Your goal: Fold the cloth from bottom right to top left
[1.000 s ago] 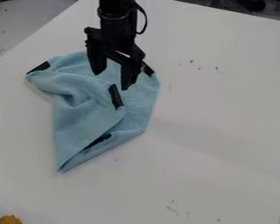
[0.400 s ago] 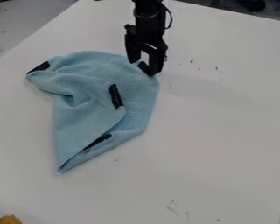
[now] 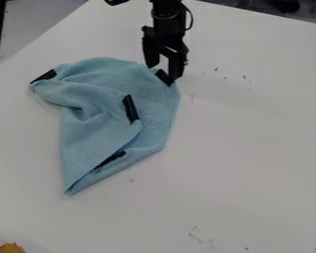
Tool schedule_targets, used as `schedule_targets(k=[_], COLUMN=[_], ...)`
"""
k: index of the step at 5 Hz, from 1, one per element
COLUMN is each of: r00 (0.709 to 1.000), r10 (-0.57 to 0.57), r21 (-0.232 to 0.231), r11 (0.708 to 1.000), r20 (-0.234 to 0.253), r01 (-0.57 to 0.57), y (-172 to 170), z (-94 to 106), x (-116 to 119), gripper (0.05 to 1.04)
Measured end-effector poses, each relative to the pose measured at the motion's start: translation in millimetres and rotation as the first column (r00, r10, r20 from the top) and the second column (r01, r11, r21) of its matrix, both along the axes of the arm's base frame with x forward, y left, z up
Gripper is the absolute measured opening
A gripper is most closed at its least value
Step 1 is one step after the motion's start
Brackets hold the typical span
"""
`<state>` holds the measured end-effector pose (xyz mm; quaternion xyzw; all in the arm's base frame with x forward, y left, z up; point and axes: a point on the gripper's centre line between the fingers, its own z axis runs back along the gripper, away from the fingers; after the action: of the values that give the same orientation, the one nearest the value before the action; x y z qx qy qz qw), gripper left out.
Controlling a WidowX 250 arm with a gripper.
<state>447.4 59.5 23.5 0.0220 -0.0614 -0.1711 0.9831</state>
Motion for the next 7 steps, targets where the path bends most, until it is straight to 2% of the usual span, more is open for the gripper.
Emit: schedule_targets(k=[2, 3, 4, 5, 6, 7], r00=[0.999, 0.999, 0.999, 0.999, 0.999, 0.999], r10=[0.033, 0.031, 0.035, 0.035, 0.051, 0.049], r21=[-0.006, -0.029, -0.043, -0.049, -0.061, -0.040], r11=[0.999, 0.999, 0.998, 0.998, 0.997, 0.998], r20=[0.002, -0.004, -0.003, 0.003, 0.000, 0.000], r01=[-0.033, -0.031, -0.035, -0.035, -0.051, -0.049], y=[1.2, -2.2, -2.3, -1.9, -1.8, 0.4], z=[0.5, -6.5, -9.7, -11.7, -15.2, -11.3], x=[1.4, 2.4, 3.0, 3.2, 0.9, -2.4], gripper=[1.000, 1.000, 0.952, 0.706, 0.514, 0.411])
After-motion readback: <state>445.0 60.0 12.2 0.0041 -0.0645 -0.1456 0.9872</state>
